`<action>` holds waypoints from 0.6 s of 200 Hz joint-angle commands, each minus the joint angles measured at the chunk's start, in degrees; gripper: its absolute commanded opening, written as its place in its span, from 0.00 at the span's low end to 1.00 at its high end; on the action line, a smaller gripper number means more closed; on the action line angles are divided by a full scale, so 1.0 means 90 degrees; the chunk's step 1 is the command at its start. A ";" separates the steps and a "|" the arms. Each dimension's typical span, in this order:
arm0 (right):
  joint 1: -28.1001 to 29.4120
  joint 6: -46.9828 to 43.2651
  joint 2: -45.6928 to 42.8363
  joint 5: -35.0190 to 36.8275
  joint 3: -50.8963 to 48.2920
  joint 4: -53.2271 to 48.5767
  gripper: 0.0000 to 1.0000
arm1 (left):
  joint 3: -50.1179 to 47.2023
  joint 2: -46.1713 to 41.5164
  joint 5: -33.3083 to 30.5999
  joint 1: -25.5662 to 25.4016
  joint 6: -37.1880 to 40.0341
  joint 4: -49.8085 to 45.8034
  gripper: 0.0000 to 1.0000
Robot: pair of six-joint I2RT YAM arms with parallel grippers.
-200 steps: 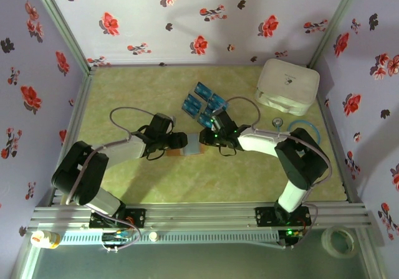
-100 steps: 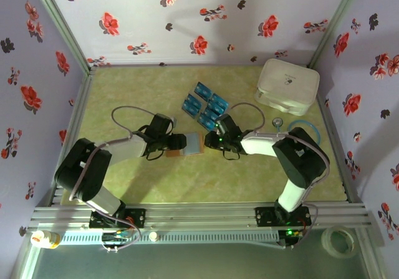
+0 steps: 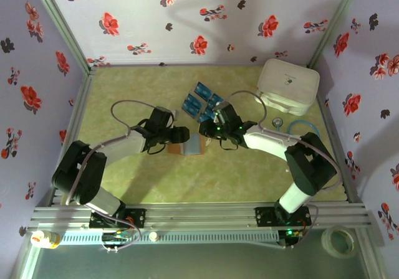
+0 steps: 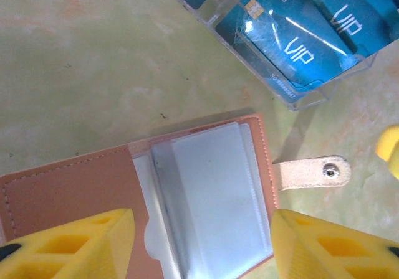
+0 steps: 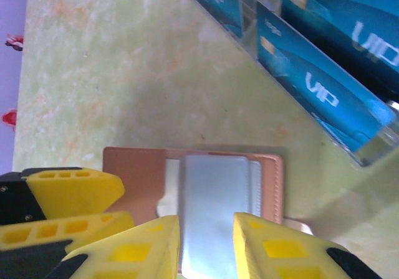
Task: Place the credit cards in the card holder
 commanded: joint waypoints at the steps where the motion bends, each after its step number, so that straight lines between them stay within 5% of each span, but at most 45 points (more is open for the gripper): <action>1: 0.0056 -0.0197 0.0303 -0.0203 0.0352 -0.0274 0.28 | 0.0043 -0.0233 0.0146 0.0019 -0.0595 -0.0047 0.58; 45: 0.0066 -0.0232 0.0745 -0.0388 0.0766 -0.0310 0.28 | -0.0304 -0.0222 0.0142 0.0015 -0.0943 0.0137 0.53; 120: 0.0183 -0.0210 0.1387 -0.0443 0.1190 -0.0321 0.28 | -0.0283 0.0396 0.0081 0.0016 -0.0301 0.0255 0.50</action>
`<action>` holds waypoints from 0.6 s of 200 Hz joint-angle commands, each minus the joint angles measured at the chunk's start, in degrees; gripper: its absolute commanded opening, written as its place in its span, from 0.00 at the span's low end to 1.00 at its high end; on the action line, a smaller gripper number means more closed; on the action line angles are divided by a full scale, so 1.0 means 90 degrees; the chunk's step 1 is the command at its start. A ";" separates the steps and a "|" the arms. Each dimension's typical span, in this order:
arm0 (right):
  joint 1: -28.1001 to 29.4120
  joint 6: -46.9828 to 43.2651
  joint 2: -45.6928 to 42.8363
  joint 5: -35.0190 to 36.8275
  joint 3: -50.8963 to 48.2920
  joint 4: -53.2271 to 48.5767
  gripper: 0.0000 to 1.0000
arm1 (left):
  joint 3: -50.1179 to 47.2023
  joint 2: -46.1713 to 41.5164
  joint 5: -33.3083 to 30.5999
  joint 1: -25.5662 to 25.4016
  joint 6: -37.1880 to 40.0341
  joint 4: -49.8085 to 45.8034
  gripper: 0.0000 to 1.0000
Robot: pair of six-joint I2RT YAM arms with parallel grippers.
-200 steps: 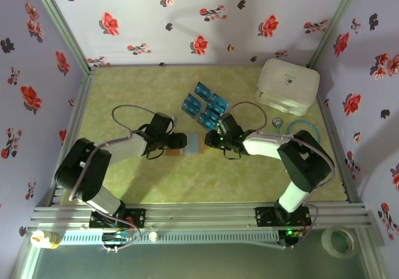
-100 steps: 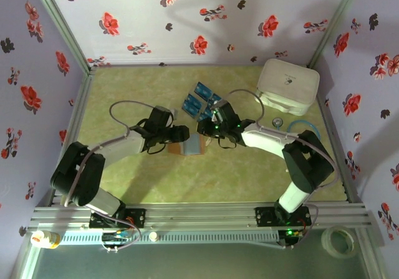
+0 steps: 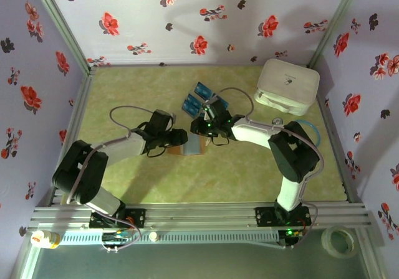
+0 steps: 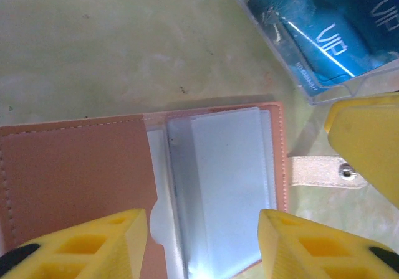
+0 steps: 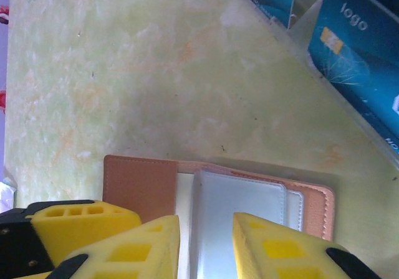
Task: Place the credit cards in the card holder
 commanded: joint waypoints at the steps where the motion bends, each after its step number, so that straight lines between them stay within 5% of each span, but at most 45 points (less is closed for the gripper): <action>1: 0.0052 -0.0082 0.0232 -0.0076 0.0209 -0.0088 0.28 | 0.0001 0.0252 0.0034 0.0011 0.0354 0.0088 0.50; 120: 0.0101 -0.0028 0.0770 -0.0091 0.0193 0.0024 0.27 | -0.0093 0.0353 -0.0197 0.0015 0.0929 0.0102 0.50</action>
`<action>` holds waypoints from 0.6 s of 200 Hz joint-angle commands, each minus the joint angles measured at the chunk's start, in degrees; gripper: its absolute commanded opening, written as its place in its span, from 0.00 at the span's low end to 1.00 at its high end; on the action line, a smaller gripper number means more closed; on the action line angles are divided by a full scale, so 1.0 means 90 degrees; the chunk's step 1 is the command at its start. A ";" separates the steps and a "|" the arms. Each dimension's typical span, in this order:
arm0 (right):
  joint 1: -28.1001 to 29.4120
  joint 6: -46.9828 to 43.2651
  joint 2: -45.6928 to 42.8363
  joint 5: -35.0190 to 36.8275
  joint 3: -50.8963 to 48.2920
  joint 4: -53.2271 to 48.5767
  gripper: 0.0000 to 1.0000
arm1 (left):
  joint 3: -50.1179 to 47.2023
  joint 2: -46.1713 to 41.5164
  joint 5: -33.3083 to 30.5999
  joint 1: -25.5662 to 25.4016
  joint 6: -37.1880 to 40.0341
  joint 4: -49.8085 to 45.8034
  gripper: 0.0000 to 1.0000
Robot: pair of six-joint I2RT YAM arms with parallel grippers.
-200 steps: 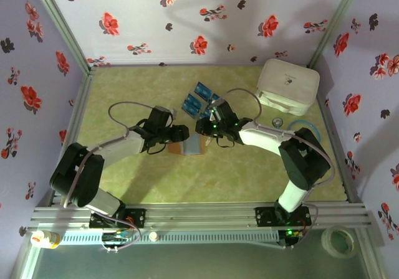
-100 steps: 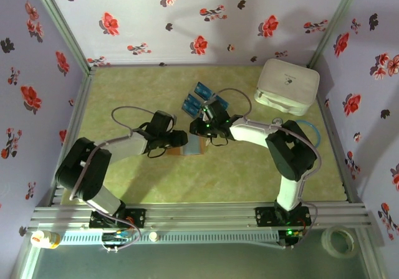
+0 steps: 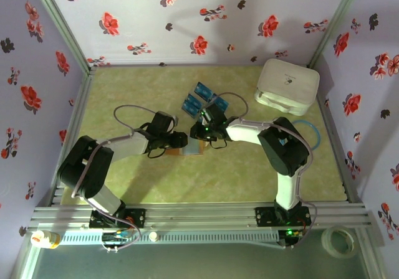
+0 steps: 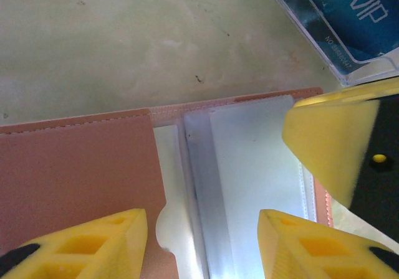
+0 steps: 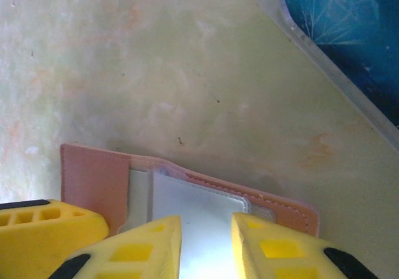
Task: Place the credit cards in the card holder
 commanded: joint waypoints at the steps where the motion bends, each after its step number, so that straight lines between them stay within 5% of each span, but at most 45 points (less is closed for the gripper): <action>1: 0.0054 -0.0029 0.0145 -0.0091 0.0134 0.0032 0.27 | -0.0091 0.0070 -0.0156 0.0018 0.0257 0.0078 0.50; 120: 0.0167 0.0293 0.0425 -0.0191 0.0163 0.0370 0.26 | -0.0257 0.0160 -0.0441 0.0004 0.0705 0.0142 0.52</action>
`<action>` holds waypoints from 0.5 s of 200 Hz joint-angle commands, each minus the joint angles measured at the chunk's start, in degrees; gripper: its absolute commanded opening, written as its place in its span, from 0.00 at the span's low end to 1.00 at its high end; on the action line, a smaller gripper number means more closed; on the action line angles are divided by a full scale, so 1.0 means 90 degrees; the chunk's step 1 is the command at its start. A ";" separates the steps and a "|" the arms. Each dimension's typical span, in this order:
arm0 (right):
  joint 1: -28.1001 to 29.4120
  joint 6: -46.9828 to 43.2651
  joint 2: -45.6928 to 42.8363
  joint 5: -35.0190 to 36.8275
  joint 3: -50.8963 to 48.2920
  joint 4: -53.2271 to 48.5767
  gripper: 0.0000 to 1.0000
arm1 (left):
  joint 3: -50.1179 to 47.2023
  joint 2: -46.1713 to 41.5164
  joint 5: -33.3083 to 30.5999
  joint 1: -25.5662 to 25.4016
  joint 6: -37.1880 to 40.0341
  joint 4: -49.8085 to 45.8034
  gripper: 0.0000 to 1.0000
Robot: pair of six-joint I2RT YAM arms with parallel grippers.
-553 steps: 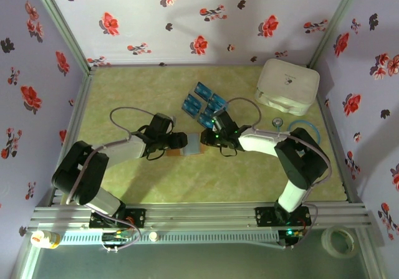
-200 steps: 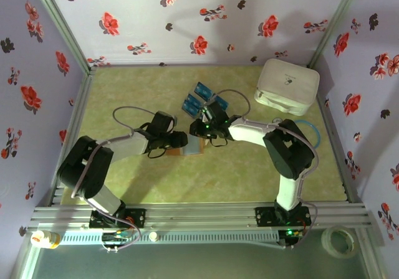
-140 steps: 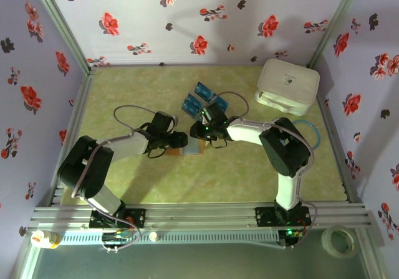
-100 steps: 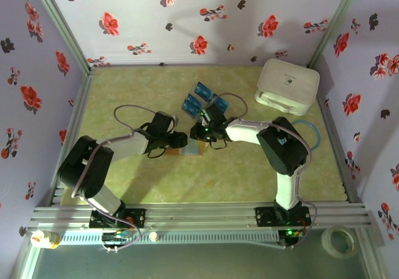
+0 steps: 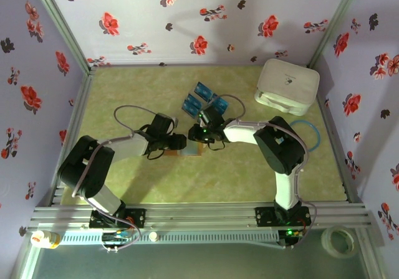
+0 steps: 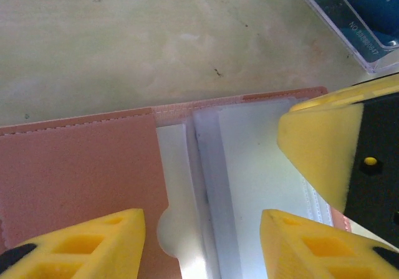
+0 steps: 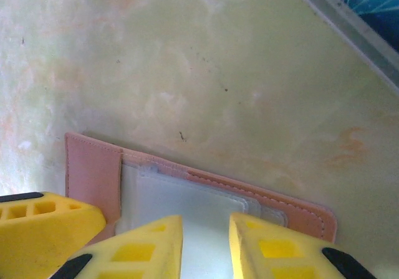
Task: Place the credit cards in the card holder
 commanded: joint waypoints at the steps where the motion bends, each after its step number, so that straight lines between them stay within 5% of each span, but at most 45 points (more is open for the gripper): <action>1: 0.0062 0.0175 0.0189 -0.0081 0.0142 0.0140 0.26 | -0.0083 0.0136 -0.0218 0.0001 0.0290 0.0003 0.52; 100: 0.0094 0.0502 0.0333 -0.0193 0.0155 0.0418 0.26 | -0.0170 0.0258 -0.0504 -0.0109 0.0560 -0.0047 0.53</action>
